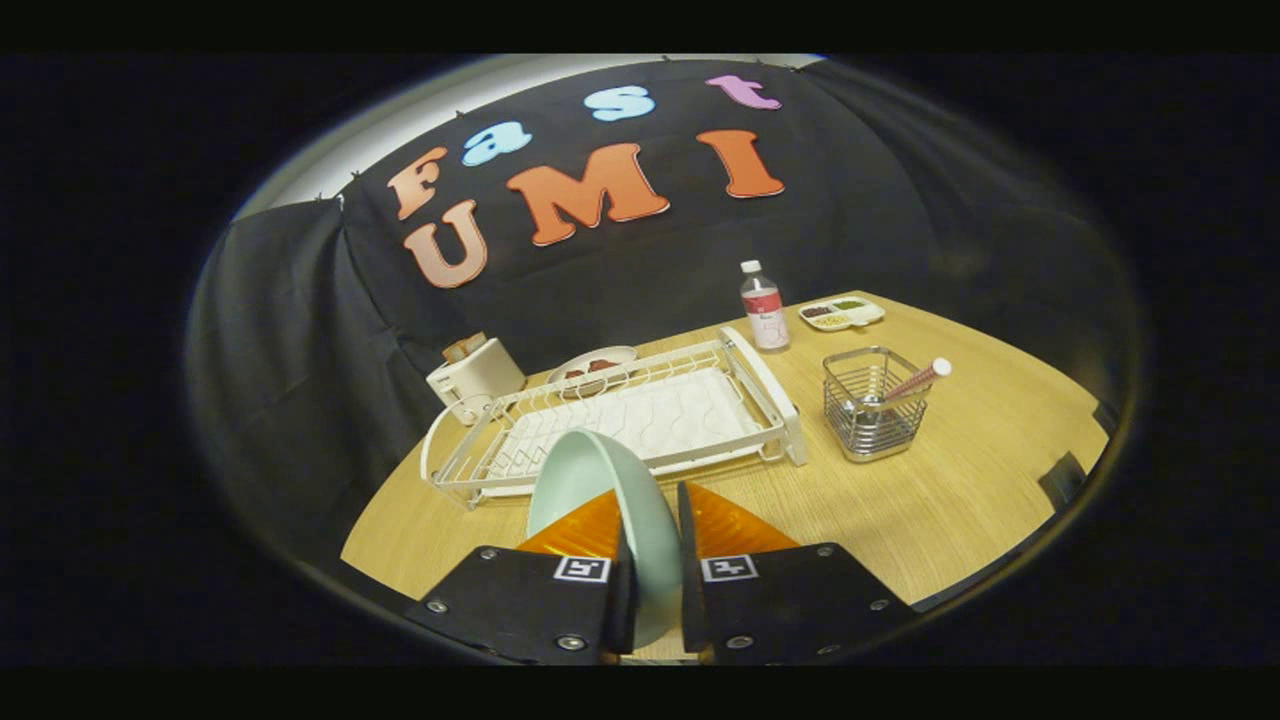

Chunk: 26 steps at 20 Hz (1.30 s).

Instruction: Take the plate from the dish rack, then take the spoon from the basket and place it into the plate.

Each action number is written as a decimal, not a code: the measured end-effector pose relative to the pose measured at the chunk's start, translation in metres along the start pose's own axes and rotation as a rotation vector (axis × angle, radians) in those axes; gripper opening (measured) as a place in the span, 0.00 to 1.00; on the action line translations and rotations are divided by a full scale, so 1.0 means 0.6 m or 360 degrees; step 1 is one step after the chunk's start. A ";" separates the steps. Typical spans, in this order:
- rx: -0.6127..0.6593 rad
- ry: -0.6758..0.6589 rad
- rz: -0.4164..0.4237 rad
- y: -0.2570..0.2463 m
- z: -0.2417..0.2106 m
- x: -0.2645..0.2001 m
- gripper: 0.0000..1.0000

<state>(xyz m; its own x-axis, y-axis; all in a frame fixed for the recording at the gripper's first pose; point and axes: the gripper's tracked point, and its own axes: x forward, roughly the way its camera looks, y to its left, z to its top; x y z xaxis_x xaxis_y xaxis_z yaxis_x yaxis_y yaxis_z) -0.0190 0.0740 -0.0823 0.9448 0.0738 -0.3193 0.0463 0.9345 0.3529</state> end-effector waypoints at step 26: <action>-0.0031 -0.0053 -0.0161 -0.162 -0.010 0.022 0.62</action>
<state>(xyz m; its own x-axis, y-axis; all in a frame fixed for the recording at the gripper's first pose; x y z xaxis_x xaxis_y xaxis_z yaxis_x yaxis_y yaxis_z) -0.0130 -0.0137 -0.1258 0.9459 -0.0323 -0.3230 0.1357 0.9432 0.3033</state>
